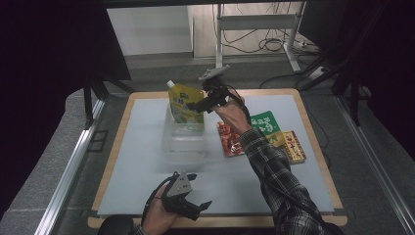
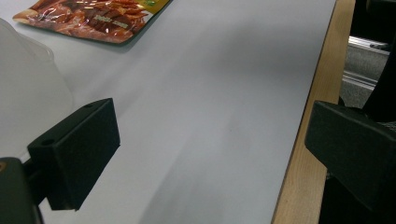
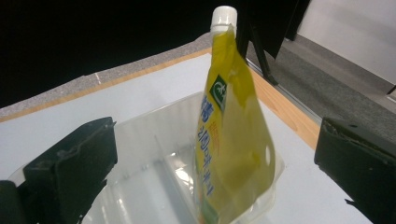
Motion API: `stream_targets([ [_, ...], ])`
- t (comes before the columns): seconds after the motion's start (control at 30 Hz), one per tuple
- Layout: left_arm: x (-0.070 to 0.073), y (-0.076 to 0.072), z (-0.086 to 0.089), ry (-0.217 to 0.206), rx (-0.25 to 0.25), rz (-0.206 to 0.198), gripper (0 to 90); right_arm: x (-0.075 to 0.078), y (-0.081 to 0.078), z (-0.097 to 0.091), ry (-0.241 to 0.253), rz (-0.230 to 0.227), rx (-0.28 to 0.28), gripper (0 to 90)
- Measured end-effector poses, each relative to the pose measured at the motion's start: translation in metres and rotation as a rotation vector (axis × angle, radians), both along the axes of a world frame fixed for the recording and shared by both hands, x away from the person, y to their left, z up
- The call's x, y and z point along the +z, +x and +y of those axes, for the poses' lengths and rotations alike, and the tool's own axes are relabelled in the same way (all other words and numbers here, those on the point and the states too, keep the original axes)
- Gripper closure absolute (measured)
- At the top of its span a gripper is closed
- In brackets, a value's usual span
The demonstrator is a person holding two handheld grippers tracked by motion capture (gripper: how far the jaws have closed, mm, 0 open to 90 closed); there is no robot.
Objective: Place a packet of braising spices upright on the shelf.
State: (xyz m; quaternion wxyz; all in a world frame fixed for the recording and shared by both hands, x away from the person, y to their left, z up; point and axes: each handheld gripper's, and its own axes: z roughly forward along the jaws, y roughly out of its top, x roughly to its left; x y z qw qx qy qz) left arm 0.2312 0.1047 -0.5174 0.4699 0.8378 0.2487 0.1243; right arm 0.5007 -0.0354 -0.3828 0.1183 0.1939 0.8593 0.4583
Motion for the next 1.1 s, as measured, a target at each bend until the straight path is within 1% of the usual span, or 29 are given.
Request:
stream_targets([
  [0.23, 0.0, 0.0, 0.0, -0.008, -0.001, 0.0, 2.8, -0.001, -0.006, -0.01, -0.008, -0.002, 0.0, 0.0],
  [0.3, 0.0, 0.0, 0.0, -0.01, -0.001, 0.0, 2.8, -0.002, -0.009, -0.015, -0.01, -0.012, -0.007, 0.0],
  [0.43, 0.0, 0.0, 0.0, -0.01, -0.001, 0.0, 2.8, -0.003, -0.012, -0.02, -0.016, -0.004, -0.008, 0.0],
  [0.5, 0.0, 0.0, 0.0, -0.011, -0.001, 0.0, 2.8, -0.004, -0.015, -0.023, -0.031, -0.017, -0.01, 0.0],
  [0.7, 0.0, 0.0, 0.0, -0.012, -0.003, 0.0, 2.8, -0.009, -0.022, -0.034, -0.065, -0.035, -0.008, 0.0],
  [0.77, -0.001, 0.0, 0.0, -0.012, -0.004, 0.0, 2.8, -0.01, -0.024, -0.041, -0.059, -0.027, -0.004, 0.0],
  [0.8, -0.001, 0.0, 0.0, -0.011, -0.004, 0.0, 2.8, -0.01, -0.024, -0.041, -0.059, -0.027, -0.004, 0.0],
  [0.9, -0.001, 0.001, 0.0, -0.011, -0.004, 0.001, 2.8, -0.012, -0.027, -0.049, -0.06, -0.021, -0.01, 0.0],
  [0.93, -0.001, 0.001, 0.0, -0.01, -0.005, 0.001, 2.8, -0.013, -0.028, -0.055, -0.059, -0.015, -0.015, 0.0],
  [1.0, -0.001, 0.001, 0.0, -0.009, -0.005, 0.001, 2.8, -0.014, -0.029, -0.058, -0.058, -0.011, -0.017, 0.0],
  [1.1, -0.001, 0.001, 0.0, -0.006, -0.006, 0.0, 2.8, -0.017, -0.031, -0.069, -0.044, 0.009, -0.031, 0.0],
])
